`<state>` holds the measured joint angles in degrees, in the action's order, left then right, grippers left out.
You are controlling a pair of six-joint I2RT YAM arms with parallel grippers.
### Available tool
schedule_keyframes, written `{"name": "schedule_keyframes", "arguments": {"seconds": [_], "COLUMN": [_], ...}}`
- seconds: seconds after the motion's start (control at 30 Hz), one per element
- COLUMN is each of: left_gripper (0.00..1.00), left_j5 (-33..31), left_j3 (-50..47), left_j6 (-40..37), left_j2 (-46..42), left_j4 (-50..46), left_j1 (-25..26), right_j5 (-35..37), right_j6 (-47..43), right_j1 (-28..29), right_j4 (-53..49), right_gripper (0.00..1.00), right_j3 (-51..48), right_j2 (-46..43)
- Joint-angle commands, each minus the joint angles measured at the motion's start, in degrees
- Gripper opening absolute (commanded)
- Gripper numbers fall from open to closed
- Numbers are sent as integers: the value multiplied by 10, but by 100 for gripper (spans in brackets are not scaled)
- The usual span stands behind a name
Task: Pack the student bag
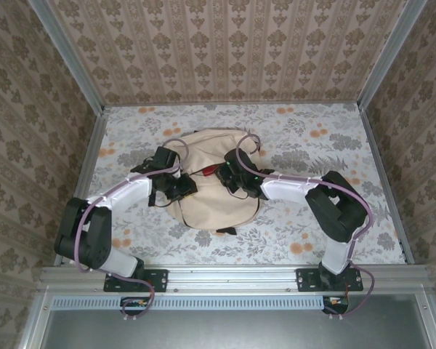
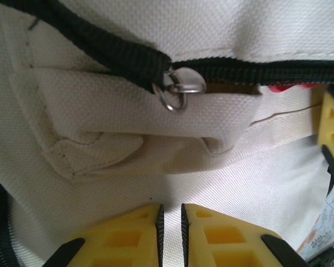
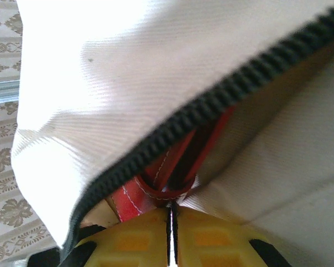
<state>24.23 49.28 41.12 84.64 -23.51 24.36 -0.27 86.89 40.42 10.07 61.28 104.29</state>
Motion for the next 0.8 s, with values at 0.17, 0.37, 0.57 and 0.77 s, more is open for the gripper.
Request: {"name": "schedule_keyframes", "arguments": {"seconds": [0.17, 0.37, 0.57, 0.77], "left_gripper": [15, 15, 14, 14], "left_j5": [4, 1, 5, 22], "left_j3": [5, -2, -4, 15], "left_j6": [4, 3, 5, 0], "left_j2": [21, 22, 32, 18], "left_j4": [12, 14, 17, 2], "left_j1": [5, 5, 8, 4], "right_j5": [10, 3, -25, -33], "right_j6": [-15, -19, -14, -4], "right_j1": [-10, -10, -12, -17], "right_j4": [-2, 54, 112, 48], "right_gripper": [10, 9, 10, 15], "right_j3": [58, 71, 66, 48], "right_j2": [53, 73, 82, 72]}}
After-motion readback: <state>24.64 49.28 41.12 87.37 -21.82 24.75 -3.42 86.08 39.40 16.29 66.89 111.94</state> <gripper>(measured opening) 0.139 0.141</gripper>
